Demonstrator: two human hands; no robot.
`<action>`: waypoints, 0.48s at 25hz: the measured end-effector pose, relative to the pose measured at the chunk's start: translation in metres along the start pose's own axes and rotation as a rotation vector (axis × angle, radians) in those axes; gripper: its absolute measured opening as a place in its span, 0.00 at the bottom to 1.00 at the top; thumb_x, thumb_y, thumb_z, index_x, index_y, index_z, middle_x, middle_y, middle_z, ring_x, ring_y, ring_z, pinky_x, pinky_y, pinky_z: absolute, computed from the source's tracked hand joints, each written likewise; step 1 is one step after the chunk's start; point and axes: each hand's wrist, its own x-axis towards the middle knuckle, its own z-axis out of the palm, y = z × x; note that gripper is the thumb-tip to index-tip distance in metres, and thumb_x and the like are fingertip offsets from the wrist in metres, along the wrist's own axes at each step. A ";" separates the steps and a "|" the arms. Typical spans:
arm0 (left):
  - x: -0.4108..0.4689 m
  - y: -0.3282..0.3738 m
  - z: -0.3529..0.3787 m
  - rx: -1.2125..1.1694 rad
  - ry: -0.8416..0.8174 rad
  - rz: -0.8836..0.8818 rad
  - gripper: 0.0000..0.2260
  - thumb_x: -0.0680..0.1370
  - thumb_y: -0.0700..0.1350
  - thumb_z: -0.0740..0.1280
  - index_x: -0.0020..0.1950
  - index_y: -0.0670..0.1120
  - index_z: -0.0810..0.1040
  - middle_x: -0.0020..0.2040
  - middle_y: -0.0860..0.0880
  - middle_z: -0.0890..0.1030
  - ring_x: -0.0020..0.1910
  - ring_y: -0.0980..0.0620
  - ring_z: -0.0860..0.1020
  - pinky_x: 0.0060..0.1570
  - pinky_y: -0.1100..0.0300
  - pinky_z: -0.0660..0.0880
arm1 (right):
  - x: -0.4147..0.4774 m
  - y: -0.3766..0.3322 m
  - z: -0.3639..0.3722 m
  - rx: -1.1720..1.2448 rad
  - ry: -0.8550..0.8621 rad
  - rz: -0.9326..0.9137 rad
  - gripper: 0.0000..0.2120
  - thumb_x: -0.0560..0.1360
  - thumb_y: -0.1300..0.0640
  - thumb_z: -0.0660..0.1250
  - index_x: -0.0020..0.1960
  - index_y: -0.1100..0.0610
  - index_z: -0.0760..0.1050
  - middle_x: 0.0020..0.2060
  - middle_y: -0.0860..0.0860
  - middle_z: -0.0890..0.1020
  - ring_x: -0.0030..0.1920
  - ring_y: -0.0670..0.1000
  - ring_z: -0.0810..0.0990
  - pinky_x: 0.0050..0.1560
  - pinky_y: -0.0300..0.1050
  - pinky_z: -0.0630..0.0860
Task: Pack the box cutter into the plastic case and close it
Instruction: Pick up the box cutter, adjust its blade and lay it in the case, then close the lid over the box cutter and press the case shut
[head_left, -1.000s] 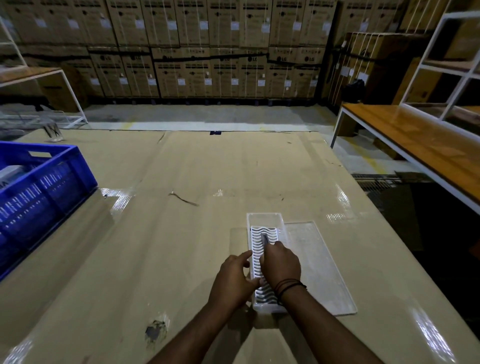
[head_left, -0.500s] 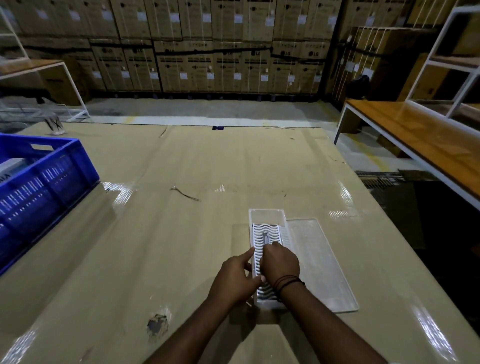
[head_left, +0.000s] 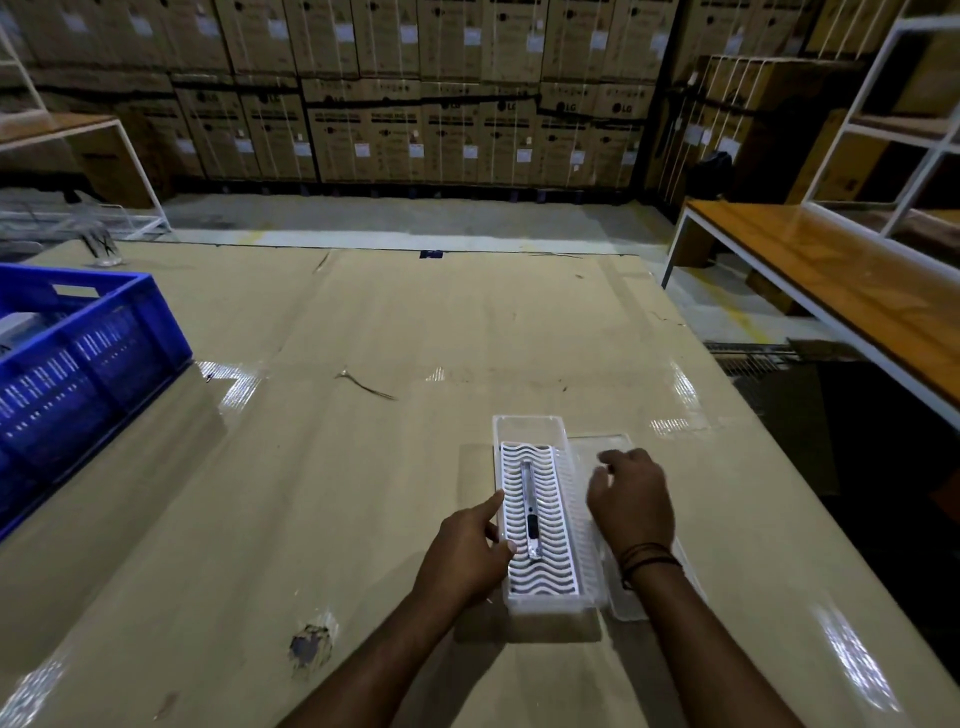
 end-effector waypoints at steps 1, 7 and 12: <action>0.000 0.000 0.000 -0.002 -0.002 -0.002 0.31 0.78 0.50 0.72 0.80 0.58 0.67 0.55 0.50 0.86 0.45 0.49 0.86 0.54 0.51 0.83 | 0.003 0.012 -0.004 -0.054 -0.066 0.107 0.17 0.72 0.55 0.67 0.58 0.60 0.81 0.52 0.63 0.80 0.54 0.67 0.79 0.53 0.55 0.78; -0.003 -0.001 -0.003 -0.039 -0.033 -0.041 0.32 0.78 0.48 0.72 0.80 0.59 0.65 0.55 0.51 0.86 0.40 0.50 0.87 0.43 0.48 0.86 | -0.007 0.046 -0.010 -0.277 -0.462 0.468 0.46 0.64 0.29 0.71 0.70 0.58 0.67 0.68 0.61 0.68 0.68 0.64 0.67 0.68 0.60 0.68; -0.004 0.000 -0.003 -0.066 -0.041 -0.043 0.32 0.78 0.46 0.72 0.80 0.60 0.65 0.51 0.47 0.86 0.40 0.48 0.87 0.40 0.47 0.86 | -0.007 0.039 -0.007 -0.316 -0.466 0.476 0.49 0.60 0.30 0.75 0.70 0.59 0.67 0.68 0.61 0.68 0.69 0.63 0.67 0.67 0.60 0.68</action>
